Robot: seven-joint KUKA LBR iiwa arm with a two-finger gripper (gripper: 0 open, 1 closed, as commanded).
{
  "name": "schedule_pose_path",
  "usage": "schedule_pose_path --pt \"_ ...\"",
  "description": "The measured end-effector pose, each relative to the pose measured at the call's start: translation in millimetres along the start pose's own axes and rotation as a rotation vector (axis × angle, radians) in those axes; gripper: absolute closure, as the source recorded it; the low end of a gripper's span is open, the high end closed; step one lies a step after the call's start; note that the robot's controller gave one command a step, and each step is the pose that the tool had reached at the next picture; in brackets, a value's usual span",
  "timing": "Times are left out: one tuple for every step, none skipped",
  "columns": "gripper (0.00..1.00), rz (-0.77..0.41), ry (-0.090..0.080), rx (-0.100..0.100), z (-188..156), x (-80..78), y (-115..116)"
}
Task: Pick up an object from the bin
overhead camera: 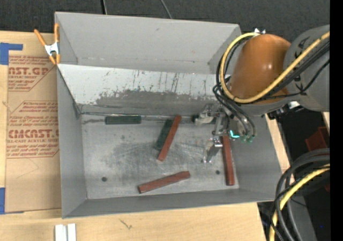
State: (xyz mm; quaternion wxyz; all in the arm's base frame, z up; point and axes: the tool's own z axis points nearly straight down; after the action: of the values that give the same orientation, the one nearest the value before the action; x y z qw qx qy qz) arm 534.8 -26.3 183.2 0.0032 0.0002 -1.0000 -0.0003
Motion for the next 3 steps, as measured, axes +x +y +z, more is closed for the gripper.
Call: schedule_pose_path --pt "0.00 0.000 -0.008 0.001 -4 -1.8 0" --pt "0.00 -0.084 -0.012 0.001 45 6.0 14" --pt "1.00 -0.044 -0.012 -0.001 108 34.6 18"
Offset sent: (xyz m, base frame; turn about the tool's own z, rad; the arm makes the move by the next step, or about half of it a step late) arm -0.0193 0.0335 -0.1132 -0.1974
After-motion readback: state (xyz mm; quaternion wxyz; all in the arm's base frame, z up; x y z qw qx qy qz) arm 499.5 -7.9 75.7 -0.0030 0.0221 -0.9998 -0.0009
